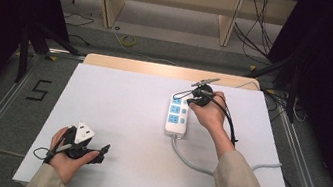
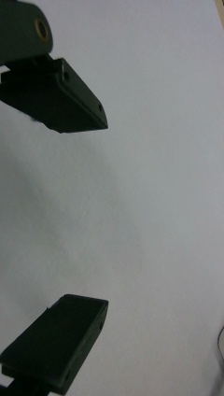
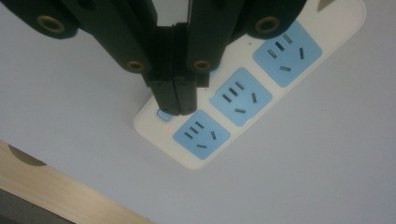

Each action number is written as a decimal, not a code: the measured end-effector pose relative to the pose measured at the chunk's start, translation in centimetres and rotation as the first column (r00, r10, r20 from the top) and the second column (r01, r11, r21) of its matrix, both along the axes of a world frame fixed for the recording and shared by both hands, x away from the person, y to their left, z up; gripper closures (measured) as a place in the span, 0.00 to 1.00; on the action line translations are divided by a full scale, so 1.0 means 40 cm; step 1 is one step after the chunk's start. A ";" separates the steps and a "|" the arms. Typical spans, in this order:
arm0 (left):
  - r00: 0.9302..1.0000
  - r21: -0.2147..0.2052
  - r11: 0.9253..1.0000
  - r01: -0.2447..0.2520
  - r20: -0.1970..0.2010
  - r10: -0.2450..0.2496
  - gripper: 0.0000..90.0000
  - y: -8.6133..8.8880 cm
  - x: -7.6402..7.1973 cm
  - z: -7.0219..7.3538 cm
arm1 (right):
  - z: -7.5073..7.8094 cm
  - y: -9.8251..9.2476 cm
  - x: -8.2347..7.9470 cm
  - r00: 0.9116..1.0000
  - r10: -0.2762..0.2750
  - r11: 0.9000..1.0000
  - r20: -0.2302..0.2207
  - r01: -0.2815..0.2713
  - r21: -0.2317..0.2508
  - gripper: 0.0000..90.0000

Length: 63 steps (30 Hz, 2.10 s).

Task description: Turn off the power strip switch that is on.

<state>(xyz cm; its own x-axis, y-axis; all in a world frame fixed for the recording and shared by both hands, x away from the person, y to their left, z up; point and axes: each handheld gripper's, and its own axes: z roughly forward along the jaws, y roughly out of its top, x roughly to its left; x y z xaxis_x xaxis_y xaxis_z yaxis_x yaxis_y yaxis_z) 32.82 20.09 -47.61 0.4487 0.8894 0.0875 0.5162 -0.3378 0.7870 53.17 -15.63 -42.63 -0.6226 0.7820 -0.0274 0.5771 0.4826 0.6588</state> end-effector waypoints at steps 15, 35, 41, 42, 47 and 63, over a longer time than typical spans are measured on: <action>1.000 -0.003 1.000 0.002 -0.001 -0.002 0.13 0.001 0.000 0.000 | 0.000 0.007 0.016 1.000 -0.007 1.000 -0.008 0.007 -0.008 1.00; 1.000 -0.004 1.000 0.001 -0.002 -0.001 0.13 0.002 0.000 -0.001 | -0.003 0.022 0.038 1.000 -0.011 1.000 -0.013 0.010 -0.022 1.00; 1.000 0.000 1.000 0.003 -0.004 -0.003 0.13 0.002 0.000 0.000 | -0.006 0.022 0.044 1.000 -0.009 1.000 -0.014 0.009 -0.024 1.00; 1.000 -0.004 1.000 0.001 -0.002 -0.001 0.13 0.002 0.000 0.000 | -0.006 0.022 0.045 1.000 -0.012 1.000 -0.018 0.012 -0.025 1.00; 1.000 0.001 1.000 0.004 -0.003 -0.004 0.13 0.003 -0.001 0.000 | -0.007 0.025 0.050 1.000 -0.020 0.999 -0.024 0.019 -0.027 1.00; 1.000 -0.002 1.000 0.003 -0.002 -0.003 0.13 0.003 -0.001 0.001 | -0.013 0.036 0.063 0.999 -0.020 0.999 -0.028 0.019 -0.033 1.00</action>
